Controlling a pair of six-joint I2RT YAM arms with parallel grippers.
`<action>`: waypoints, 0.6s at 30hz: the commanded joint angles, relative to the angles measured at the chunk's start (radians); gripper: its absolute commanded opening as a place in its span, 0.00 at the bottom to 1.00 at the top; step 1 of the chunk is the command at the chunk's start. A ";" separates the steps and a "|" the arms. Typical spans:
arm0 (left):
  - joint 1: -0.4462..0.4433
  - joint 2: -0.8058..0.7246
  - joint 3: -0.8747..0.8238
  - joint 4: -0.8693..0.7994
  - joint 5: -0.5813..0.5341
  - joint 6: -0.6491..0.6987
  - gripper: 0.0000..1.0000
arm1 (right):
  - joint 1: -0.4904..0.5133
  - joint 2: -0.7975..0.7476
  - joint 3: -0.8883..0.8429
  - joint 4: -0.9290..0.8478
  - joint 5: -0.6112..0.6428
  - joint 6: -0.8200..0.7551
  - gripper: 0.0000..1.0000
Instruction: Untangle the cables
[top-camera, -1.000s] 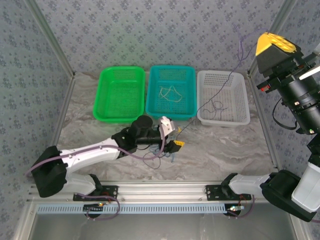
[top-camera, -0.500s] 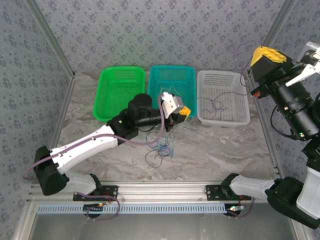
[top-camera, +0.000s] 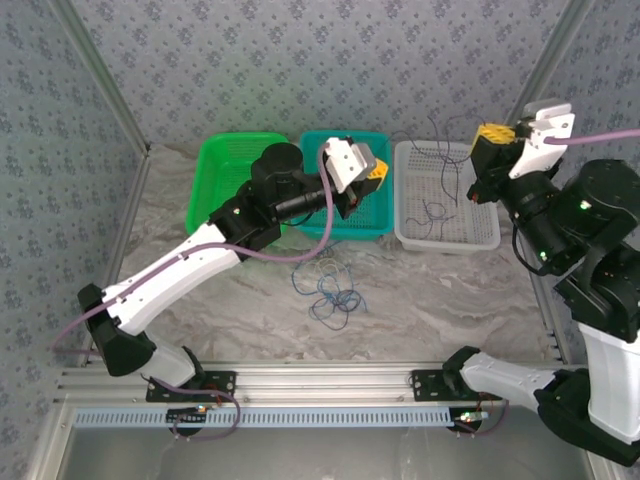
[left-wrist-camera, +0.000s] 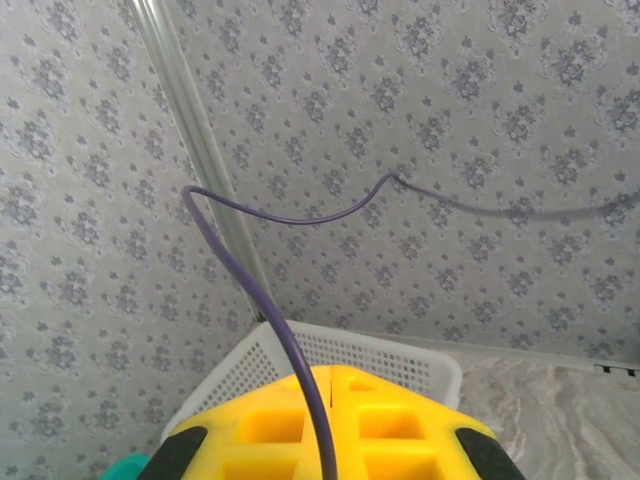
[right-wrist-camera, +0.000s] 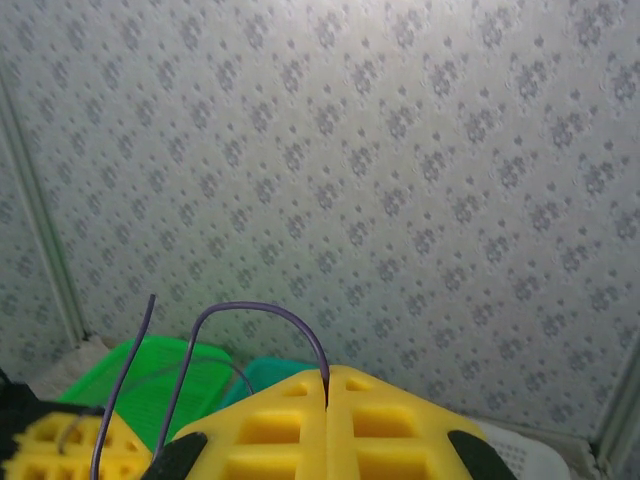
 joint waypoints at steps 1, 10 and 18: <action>0.009 0.014 0.068 -0.043 0.009 0.035 0.00 | -0.072 -0.037 -0.096 0.007 -0.027 -0.002 0.00; 0.046 0.222 0.230 -0.115 0.078 0.009 0.00 | -0.362 -0.048 -0.260 0.047 -0.136 0.018 0.00; 0.073 0.543 0.534 -0.142 0.158 -0.058 0.00 | -0.678 0.009 -0.385 0.192 -0.370 0.132 0.00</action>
